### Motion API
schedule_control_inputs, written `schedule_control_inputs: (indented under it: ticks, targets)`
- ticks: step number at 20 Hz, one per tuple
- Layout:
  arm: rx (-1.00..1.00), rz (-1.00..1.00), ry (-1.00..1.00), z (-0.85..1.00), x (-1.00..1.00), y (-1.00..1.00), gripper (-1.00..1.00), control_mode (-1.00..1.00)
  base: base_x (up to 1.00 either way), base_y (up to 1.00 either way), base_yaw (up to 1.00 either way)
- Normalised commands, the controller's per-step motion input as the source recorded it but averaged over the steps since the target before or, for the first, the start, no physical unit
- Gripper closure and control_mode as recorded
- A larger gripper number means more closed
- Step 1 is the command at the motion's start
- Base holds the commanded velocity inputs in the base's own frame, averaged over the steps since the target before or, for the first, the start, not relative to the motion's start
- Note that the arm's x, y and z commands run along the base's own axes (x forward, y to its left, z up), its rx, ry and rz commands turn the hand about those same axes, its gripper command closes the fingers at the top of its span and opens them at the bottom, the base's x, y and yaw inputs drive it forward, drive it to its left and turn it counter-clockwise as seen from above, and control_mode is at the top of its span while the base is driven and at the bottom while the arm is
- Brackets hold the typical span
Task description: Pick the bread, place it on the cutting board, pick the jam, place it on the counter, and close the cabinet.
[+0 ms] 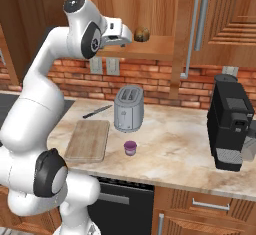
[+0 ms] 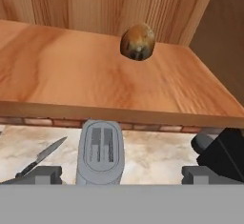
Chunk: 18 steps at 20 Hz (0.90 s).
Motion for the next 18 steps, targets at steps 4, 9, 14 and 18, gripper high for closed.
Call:
schedule_control_inputs:
  ticks: [4, 9, 14, 18]
  targets:
    - [0.00, 0.00, 0.00, -0.04, 0.34, 0.00, -1.00, -1.00, 0.00, 0.00, 0.00]
    - [0.00, 0.00, 0.00, -0.06, 0.40, 0.00, -1.00, -1.00, 0.00, 0.00, 0.00]
    - [0.00, 0.00, 0.00, -0.02, 0.47, 0.00, -1.00, -1.00, 0.00, 0.00, 0.00]
    - [0.00, 0.00, 0.00, 0.00, 0.48, 0.00, -1.00, -1.00, 0.00, 0.00, 0.00]
